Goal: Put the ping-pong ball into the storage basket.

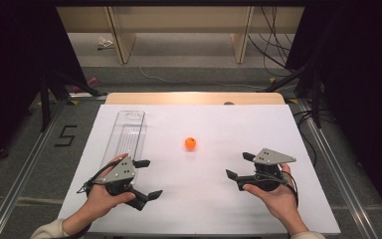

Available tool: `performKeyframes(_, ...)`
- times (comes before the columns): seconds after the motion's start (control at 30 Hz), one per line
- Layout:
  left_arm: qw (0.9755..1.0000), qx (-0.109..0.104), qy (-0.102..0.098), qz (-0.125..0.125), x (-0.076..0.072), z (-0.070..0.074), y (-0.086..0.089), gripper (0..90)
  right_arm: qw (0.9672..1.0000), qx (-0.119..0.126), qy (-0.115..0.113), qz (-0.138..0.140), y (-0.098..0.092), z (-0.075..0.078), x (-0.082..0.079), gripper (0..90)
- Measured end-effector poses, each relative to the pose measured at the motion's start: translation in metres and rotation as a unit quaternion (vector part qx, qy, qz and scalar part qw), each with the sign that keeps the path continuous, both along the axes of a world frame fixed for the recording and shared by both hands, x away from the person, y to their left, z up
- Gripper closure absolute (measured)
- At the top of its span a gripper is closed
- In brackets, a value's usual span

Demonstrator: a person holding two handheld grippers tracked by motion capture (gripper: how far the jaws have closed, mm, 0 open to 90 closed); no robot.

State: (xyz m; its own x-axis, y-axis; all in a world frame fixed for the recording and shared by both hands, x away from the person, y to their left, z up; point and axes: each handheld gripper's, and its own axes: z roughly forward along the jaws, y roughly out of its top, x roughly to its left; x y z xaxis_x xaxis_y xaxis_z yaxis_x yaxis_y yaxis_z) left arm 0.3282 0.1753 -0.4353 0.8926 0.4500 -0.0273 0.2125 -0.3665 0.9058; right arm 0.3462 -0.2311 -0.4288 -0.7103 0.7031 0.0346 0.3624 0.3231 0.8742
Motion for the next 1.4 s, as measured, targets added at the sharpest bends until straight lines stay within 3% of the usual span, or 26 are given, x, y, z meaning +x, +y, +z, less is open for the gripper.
performKeyframes(1.4, 1.0, -0.002, 0.002, -0.003, -0.001, 0.0, -0.001, 0.0, 0.9999, -0.003, -0.01, -0.004, 0.01, 0.001, 0.014, 16.2)
